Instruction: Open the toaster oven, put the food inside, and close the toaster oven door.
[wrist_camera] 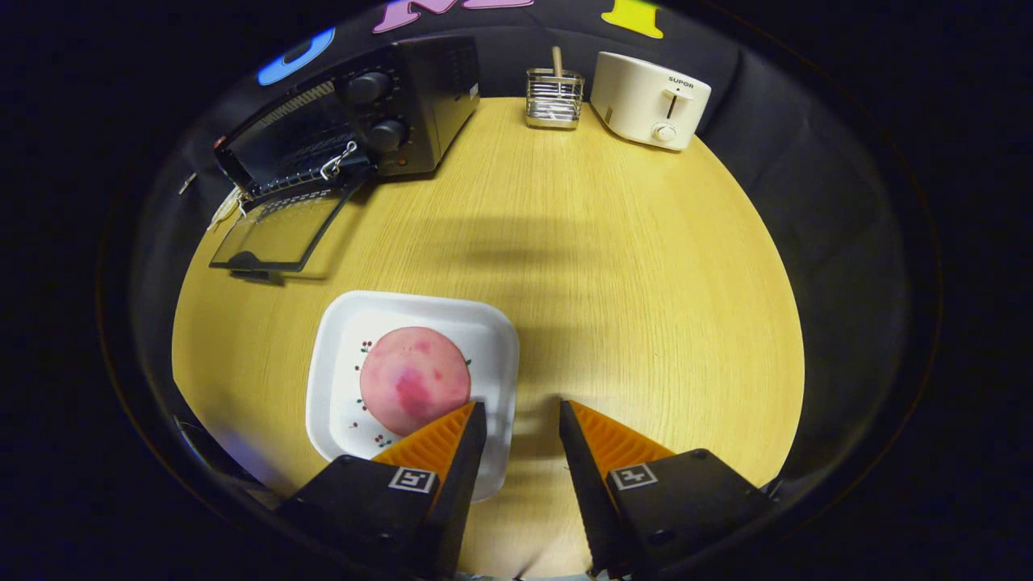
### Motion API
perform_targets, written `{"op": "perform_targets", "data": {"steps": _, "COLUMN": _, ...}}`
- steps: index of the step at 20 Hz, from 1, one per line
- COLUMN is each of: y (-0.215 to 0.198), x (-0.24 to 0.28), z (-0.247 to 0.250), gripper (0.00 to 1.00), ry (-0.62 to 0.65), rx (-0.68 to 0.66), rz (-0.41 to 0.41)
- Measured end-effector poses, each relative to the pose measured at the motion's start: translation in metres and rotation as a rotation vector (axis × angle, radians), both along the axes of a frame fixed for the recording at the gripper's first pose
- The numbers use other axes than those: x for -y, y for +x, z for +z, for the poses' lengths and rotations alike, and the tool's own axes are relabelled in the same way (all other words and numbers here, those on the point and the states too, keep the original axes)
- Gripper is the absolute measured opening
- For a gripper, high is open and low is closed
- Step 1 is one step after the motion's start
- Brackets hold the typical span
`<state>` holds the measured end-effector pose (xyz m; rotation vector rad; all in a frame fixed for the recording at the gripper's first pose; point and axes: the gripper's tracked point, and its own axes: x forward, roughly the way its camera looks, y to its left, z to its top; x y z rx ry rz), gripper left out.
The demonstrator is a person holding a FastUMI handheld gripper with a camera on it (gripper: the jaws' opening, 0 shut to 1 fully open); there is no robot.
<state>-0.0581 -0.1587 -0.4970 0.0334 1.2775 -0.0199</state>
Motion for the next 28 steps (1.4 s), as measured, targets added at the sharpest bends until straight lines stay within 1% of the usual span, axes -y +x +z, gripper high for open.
{"op": "perform_targets", "data": {"steps": 1, "y": 0.002, "x": -0.002, "z": 0.000, "gripper": 0.64, "ry": 0.004, "rx": 0.003, "rz": -0.009}}
{"op": "perform_targets", "data": {"steps": 3, "y": 0.001, "x": -0.002, "z": 0.000, "gripper": 0.60, "ry": 0.008, "rx": -0.022, "rz": -0.021}}
{"op": "perform_targets", "data": {"steps": 4, "y": 0.005, "x": -0.004, "z": 0.005, "gripper": 0.60, "ry": 0.032, "rx": -0.029, "rz": -0.024}}
{"op": "perform_targets", "data": {"steps": 6, "y": 0.005, "x": -0.009, "z": -0.001, "gripper": 0.35, "ry": 0.064, "rx": -0.056, "rz": -0.050}}
{"op": "perform_targets", "data": {"steps": 7, "y": 0.003, "x": -0.011, "z": 0.000, "gripper": 0.23, "ry": 0.081, "rx": -0.077, "rz": -0.048}}
{"op": "perform_targets", "data": {"steps": 10, "y": 0.003, "x": -0.010, "z": -0.004, "gripper": 0.21, "ry": 0.120, "rx": -0.126, "rz": -0.063}}
{"op": "perform_targets", "data": {"steps": 11, "y": 0.005, "x": -0.011, "z": -0.004, "gripper": 0.21, "ry": 0.140, "rx": -0.135, "rz": -0.047}}
{"op": "perform_targets", "data": {"steps": 12, "y": 0.003, "x": -0.012, "z": -0.002, "gripper": 0.21, "ry": 0.148, "rx": -0.131, "rz": -0.070}}
{"op": "perform_targets", "data": {"steps": 13, "y": 0.007, "x": -0.014, "z": -0.005, "gripper": 0.05, "ry": 0.174, "rx": -0.134, "rz": -0.064}}
{"op": "perform_targets", "data": {"steps": 19, "y": 0.007, "x": -0.012, "z": -0.004, "gripper": 0.05, "ry": 0.310, "rx": -0.180, "rz": -0.119}}
{"op": "perform_targets", "data": {"steps": 21, "y": 0.005, "x": -0.013, "z": -0.003, "gripper": 0.05, "ry": 0.386, "rx": -0.207, "rz": -0.165}}
{"op": "perform_targets", "data": {"steps": 25, "y": -0.011, "x": -0.020, "z": 0.007, "gripper": 0.05, "ry": 0.575, "rx": -0.247, "rz": -0.327}}
{"op": "perform_targets", "data": {"steps": 27, "y": -0.016, "x": -0.025, "z": 0.020, "gripper": 0.05, "ry": 0.669, "rx": -0.226, "rz": -0.435}}
{"op": "perform_targets", "data": {"steps": 28, "y": -0.019, "x": -0.025, "z": 0.024, "gripper": 0.05, "ry": 0.695, "rx": -0.206, "rz": -0.483}}
